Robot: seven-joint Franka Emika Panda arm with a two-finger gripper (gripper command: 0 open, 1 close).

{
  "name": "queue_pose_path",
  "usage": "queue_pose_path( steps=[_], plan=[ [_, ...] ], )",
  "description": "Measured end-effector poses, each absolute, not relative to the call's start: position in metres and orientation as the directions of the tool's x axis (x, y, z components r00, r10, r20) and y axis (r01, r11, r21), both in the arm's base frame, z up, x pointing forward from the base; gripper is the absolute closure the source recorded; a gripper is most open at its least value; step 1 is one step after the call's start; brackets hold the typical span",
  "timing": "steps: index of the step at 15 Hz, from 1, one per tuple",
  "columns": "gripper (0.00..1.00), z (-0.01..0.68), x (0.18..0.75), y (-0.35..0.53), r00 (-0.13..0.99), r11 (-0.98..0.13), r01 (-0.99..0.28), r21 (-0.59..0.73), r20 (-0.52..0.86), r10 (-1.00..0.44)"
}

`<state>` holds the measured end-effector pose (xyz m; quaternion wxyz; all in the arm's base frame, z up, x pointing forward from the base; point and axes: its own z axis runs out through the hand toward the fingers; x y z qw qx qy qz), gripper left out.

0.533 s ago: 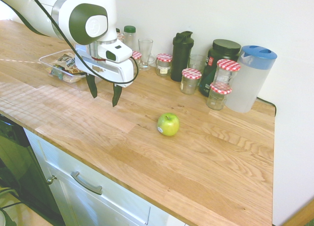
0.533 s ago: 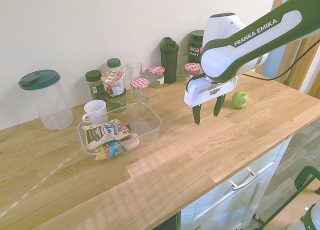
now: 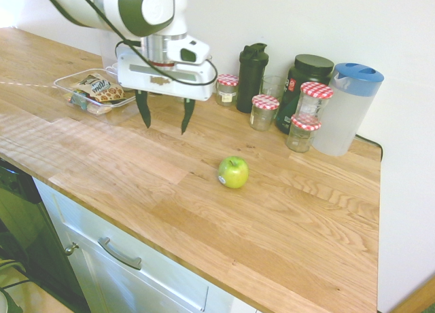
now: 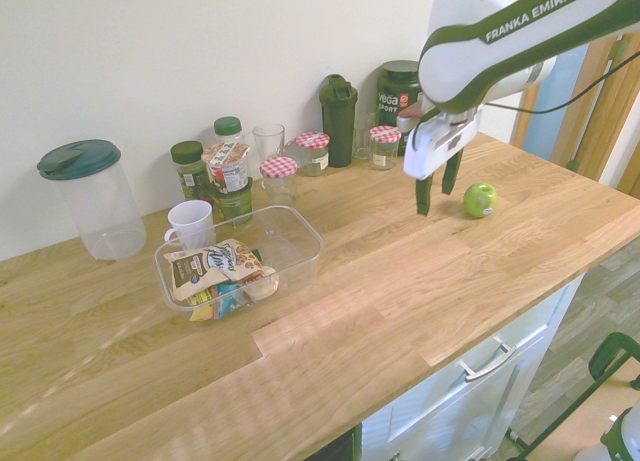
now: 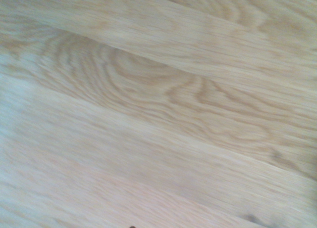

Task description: Put the apple into the container

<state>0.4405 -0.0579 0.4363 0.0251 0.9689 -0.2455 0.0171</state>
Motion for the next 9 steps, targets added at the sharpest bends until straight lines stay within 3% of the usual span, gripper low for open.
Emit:
queue_pose_path(
  steps=[4,9],
  plan=[
    [0.0,0.456,0.434,-0.149,0.886,-0.885,-0.463,0.061,0.052,-0.46],
    [0.0,0.42,0.443,-0.195,0.857,-0.854,-0.513,0.086,-0.002,-0.515]
  ],
)
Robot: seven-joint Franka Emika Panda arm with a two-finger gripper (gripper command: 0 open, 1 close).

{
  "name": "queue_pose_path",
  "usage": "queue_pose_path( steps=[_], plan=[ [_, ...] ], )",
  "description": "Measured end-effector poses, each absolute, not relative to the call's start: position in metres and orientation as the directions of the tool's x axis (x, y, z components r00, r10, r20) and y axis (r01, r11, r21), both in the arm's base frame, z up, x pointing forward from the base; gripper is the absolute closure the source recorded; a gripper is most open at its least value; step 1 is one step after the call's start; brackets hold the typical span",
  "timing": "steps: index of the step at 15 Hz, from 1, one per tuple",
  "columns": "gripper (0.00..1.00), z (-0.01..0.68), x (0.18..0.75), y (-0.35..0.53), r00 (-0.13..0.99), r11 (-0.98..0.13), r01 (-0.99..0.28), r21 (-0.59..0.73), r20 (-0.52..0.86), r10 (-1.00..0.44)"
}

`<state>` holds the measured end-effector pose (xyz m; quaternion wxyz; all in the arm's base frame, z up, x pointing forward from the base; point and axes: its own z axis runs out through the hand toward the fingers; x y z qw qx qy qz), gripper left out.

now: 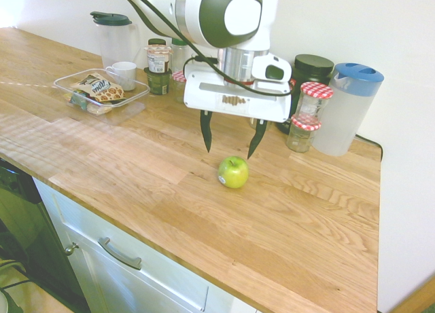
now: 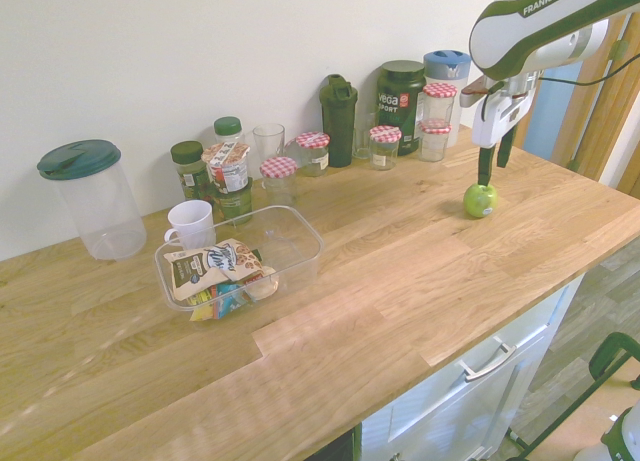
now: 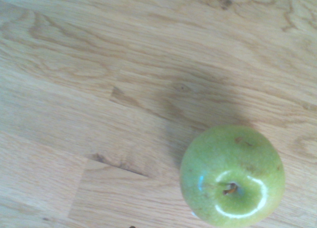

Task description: Put the apple into the container

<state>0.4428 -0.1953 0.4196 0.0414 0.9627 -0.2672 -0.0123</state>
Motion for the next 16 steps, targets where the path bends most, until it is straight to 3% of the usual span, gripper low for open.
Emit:
queue_pose_path(
  steps=[3,4,16],
  plan=[
    [0.0,0.389,0.456,-0.2,0.85,-0.846,-0.524,0.101,-0.003,-0.527],
    [1.0,0.381,0.462,-0.2,0.849,-0.844,-0.525,0.105,-0.006,-0.529],
    [1.0,0.352,0.478,-0.201,0.834,-0.832,-0.545,0.103,-0.035,-0.55]
  ],
)
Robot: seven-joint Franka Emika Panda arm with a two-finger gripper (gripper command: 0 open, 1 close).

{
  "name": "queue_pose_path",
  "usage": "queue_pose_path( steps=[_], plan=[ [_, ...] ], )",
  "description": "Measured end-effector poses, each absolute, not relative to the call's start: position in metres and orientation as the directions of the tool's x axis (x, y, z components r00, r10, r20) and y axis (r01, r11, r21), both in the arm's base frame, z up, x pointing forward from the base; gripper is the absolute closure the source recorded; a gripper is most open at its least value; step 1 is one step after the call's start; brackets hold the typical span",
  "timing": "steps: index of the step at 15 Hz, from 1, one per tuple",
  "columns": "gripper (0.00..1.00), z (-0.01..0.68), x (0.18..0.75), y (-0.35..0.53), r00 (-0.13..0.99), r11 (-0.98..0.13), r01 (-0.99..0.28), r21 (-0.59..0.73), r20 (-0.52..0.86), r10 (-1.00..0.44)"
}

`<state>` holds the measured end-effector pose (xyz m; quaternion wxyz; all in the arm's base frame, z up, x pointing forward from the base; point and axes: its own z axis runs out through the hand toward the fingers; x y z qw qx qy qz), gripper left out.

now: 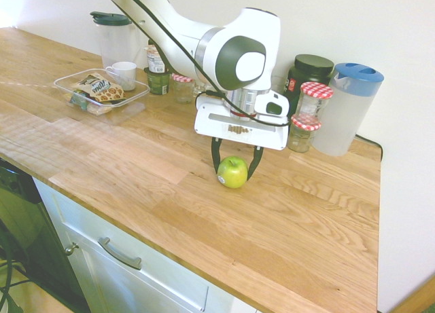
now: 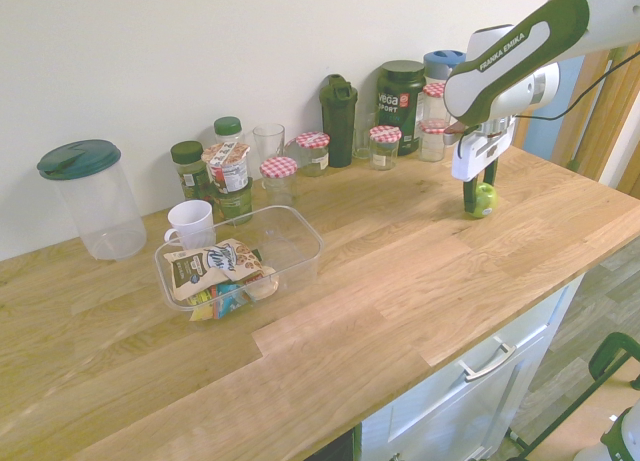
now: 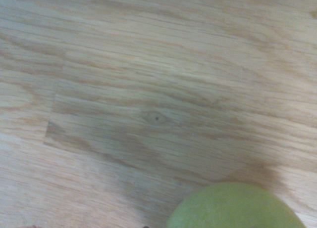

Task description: Put the apple into the container

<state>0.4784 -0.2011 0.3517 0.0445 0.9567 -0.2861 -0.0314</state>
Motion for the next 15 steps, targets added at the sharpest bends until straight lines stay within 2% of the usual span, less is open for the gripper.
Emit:
queue_pose_path(
  steps=[4,6,10,15],
  plan=[
    [1.0,0.361,0.481,-0.198,0.822,-0.822,-0.563,0.083,-0.046,-0.568],
    [1.0,0.406,0.496,-0.172,0.836,-0.836,-0.547,0.046,-0.029,-0.548],
    [1.0,0.497,0.525,-0.014,0.888,-0.889,-0.458,0.013,0.056,-0.457],
    [1.0,0.502,0.527,0.164,0.93,-0.931,-0.363,0.039,0.077,-0.36]
  ],
)
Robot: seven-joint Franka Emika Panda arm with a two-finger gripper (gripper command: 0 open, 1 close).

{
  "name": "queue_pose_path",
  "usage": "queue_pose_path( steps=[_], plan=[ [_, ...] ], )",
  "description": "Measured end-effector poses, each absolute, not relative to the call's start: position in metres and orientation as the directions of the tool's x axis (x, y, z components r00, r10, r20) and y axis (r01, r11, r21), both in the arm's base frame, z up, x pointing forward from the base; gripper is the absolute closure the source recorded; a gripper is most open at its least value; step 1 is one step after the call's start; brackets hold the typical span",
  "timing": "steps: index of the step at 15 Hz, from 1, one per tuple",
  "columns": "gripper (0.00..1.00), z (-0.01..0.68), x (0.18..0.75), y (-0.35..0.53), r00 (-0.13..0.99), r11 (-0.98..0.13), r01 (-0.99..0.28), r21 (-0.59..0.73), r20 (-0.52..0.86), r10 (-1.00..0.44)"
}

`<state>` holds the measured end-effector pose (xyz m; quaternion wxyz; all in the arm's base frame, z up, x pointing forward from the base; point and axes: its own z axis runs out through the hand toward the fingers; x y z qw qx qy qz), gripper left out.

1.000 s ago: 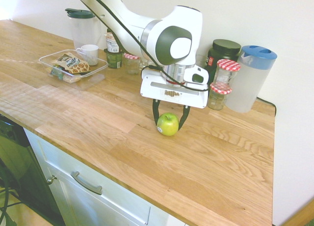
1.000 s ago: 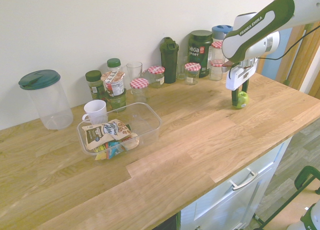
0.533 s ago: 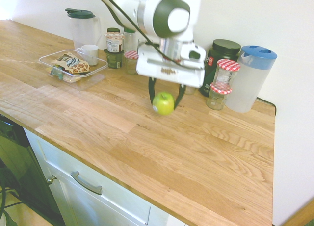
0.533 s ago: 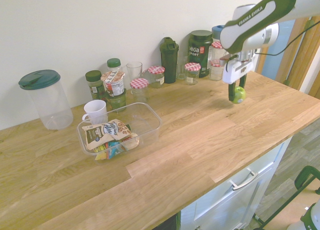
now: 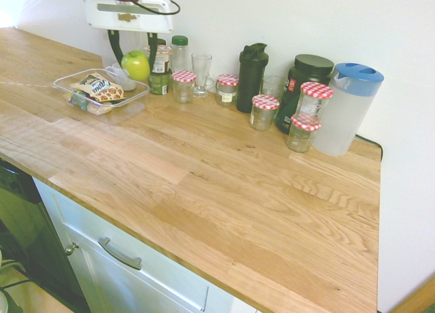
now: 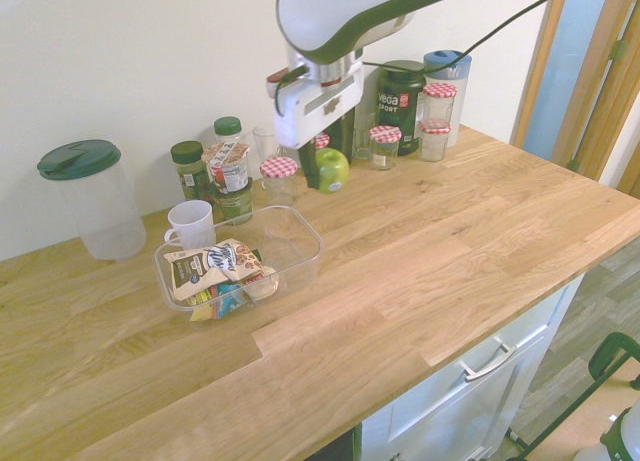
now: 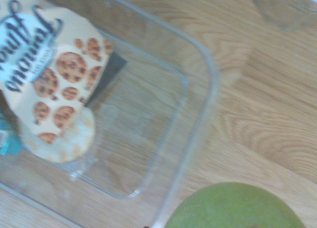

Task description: Put the apple into the container

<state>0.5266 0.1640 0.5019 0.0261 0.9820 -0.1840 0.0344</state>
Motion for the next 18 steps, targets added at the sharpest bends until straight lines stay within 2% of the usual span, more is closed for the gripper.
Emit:
queue_pose_path(
  steps=[4,8,13,14,18],
  plan=[
    [1.0,0.464,0.548,0.223,0.898,-0.902,-0.433,0.01,0.094,-0.43],
    [1.0,0.429,0.578,0.227,0.875,-0.877,-0.481,0.009,0.063,-0.479],
    [1.0,0.403,0.583,0.23,0.871,-0.871,-0.491,0.029,0.037,-0.49],
    [0.0,0.398,0.585,0.229,0.868,-0.867,-0.496,0.035,0.032,-0.495],
    [0.0,0.39,0.584,0.231,0.858,-0.857,-0.514,0.046,0.017,-0.514]
  ],
)
